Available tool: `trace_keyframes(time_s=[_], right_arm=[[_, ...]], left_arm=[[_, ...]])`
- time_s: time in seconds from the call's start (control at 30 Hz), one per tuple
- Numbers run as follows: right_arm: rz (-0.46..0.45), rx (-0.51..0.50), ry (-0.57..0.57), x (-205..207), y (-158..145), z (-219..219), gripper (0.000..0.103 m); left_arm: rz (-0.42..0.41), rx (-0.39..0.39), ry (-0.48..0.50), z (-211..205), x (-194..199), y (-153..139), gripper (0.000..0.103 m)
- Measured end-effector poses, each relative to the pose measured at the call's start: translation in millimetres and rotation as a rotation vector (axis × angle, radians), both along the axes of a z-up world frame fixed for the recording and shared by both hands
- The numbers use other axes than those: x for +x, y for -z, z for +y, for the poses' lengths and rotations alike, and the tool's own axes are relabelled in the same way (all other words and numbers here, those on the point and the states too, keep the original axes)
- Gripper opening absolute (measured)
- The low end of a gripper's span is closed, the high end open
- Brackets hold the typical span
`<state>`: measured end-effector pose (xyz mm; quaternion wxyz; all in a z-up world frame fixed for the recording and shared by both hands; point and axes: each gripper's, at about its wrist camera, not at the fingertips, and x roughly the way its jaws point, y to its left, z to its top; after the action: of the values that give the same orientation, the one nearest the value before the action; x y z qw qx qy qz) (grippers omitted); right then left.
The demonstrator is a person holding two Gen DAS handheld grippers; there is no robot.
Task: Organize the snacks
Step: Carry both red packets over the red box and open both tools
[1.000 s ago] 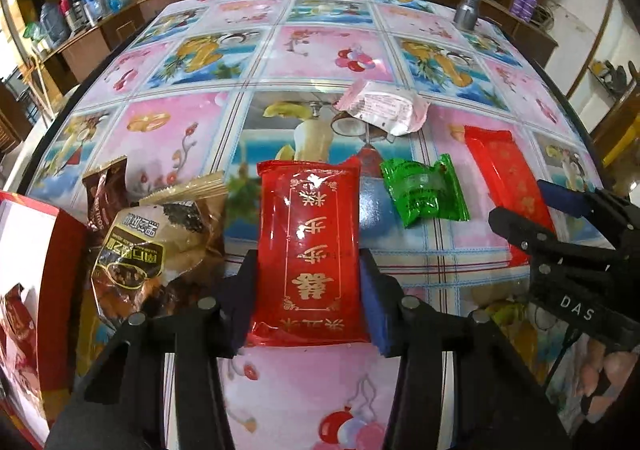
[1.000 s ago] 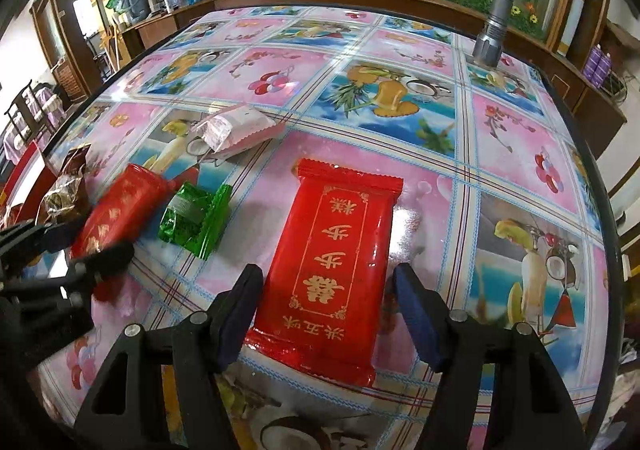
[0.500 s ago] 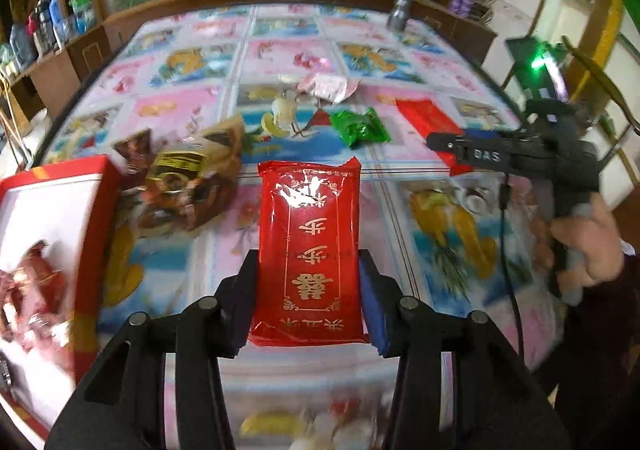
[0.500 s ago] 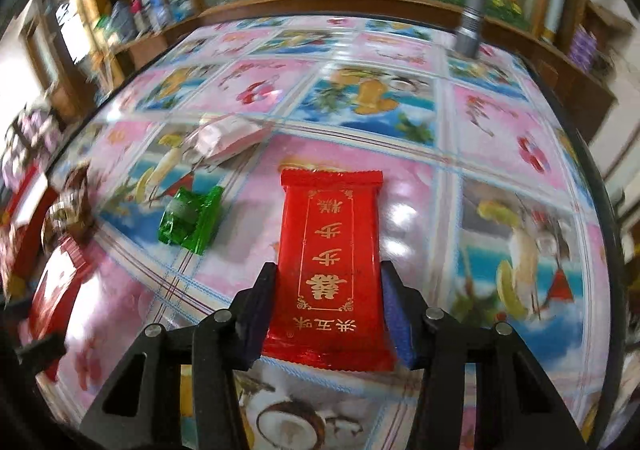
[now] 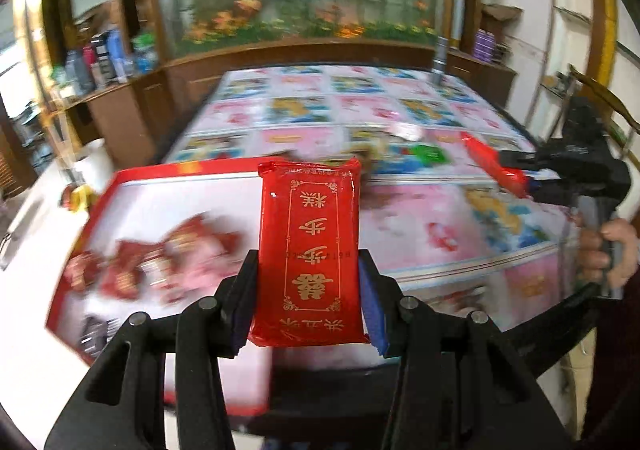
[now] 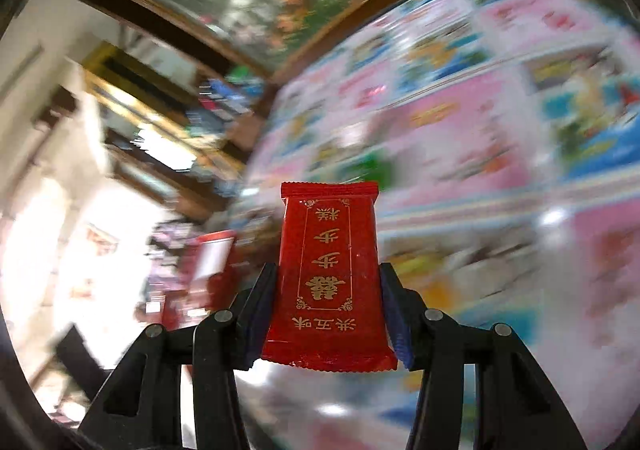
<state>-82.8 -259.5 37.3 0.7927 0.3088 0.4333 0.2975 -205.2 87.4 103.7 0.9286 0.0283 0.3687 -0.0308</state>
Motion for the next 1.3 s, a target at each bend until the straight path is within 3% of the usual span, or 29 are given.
trace_keyframes(time_s=[0.2,0.33,0.53,0.73,1.0,1.3], right_arm=[[-0.001,0.154,-0.187,-1.6,-19.6,80.6,0.05],[-0.011,0.18,-0.285,-6.6,-32.3,146.3,0.05],[0.022,0.198,-0.371,-11.6,-29.3,227.1,0.05],[0.089,0.165,-0.435,-15.4,-9.1,297.1,0.05],[0.128,0.109,-0.444,-12.5,11.3,333.5,0.05],[-0.039,-0.156,-0.333,-13.1,3.8,345.1,0.051]], left_arm=[[-0.028,-0.01,-0.151,62.1,-11.7,1.5,0.044],[-0.056,-0.003,-0.215,89.0,-16.7,4.9,0.044],[-0.036,-0.049,-0.246,120.0,-20.7,20.6,0.044],[-0.022,-0.069,-0.261,140.0,-26.4,29.9,0.044],[-0.039,-0.043,-0.279,149.0,-20.1,30.1,0.045],[-0.012,-0.015,-0.3,151.4,-1.0,41.1,0.045]])
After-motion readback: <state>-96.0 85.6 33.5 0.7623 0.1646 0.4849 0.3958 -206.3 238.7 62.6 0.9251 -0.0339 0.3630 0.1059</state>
